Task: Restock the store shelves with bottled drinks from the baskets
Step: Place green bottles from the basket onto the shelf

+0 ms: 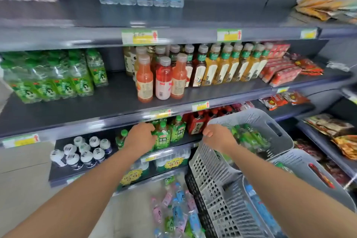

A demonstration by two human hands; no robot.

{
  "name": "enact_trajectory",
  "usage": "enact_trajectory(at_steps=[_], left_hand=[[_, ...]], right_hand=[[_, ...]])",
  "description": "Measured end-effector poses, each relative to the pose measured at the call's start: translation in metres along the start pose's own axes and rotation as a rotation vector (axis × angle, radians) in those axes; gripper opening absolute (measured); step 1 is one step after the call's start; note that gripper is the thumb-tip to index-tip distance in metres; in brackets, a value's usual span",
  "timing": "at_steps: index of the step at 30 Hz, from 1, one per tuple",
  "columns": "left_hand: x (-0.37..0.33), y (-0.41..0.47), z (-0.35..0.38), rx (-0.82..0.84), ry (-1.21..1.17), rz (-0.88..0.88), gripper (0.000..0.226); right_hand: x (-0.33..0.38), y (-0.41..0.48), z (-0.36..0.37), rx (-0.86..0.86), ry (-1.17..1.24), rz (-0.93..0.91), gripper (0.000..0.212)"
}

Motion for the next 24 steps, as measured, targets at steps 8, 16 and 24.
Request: enact_trajectory(at_steps=[8,16,24], left_hand=[[-0.137,-0.038,0.074,0.181,-0.041,0.211,0.015],[-0.240,-0.066,0.154,0.313,-0.076,0.430,0.021],[-0.308,-0.109,0.255,0.509,0.083,0.387,0.032]], right_hand=[[-0.133,-0.048,-0.047,-0.016,-0.004,0.184,0.020],[-0.251,-0.080,-0.056,0.019,-0.022,0.397,0.019],[-0.355,-0.079,-0.021,0.209,-0.017,0.416,0.032]])
Point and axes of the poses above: each hand's wrist, its own y-axis towards the middle knuckle, its own z-axis out of the palm, x = y × z, the point moved 5 cm from there along y, towards the middle knuckle, and after that the axes turned 11 degrees about -x, right-handed, at the moved point
